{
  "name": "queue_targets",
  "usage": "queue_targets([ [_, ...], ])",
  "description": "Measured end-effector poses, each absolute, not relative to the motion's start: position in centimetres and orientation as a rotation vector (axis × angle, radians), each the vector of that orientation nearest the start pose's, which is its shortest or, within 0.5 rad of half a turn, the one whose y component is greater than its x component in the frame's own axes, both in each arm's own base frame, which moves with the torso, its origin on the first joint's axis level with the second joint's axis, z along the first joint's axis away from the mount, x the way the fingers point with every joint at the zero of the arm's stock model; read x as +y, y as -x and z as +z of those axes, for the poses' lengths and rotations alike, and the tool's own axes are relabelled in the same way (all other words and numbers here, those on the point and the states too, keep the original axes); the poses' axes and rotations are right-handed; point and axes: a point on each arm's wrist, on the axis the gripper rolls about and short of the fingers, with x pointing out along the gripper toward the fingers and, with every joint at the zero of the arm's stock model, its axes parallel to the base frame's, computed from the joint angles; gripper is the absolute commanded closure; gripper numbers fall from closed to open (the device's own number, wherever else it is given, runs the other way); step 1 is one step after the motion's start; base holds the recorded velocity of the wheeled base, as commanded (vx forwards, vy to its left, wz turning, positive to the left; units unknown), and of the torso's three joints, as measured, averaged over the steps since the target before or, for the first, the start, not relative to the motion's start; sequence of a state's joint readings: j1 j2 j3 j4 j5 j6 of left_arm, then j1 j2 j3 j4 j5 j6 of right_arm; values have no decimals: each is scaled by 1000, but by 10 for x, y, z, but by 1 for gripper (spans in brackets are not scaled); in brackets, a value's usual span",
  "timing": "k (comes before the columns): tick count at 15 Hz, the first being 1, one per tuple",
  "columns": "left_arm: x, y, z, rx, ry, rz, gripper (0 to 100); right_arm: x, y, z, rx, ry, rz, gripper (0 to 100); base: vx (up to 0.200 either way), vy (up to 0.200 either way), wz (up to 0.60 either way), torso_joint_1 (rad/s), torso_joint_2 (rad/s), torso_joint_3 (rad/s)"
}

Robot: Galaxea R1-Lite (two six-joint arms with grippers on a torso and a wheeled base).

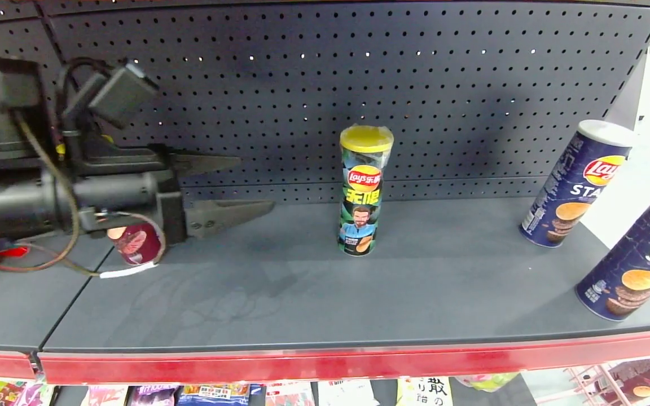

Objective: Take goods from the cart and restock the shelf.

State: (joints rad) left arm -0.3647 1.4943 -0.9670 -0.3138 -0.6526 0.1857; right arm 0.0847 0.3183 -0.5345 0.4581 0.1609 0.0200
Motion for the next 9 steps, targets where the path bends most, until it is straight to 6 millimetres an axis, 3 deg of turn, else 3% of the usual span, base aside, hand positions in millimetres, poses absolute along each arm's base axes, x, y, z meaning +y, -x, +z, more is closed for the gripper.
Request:
queue_targets([
  [4,-148,-300,240,106,-185,-1135,0,1,30,180,258,-30,241,100,0,0,0,0,0,0],
  [9,-172,-348,234,61,-188,-1211,0,1,29,179,269,-32,239,100,0,0,0,0,0,0],
])
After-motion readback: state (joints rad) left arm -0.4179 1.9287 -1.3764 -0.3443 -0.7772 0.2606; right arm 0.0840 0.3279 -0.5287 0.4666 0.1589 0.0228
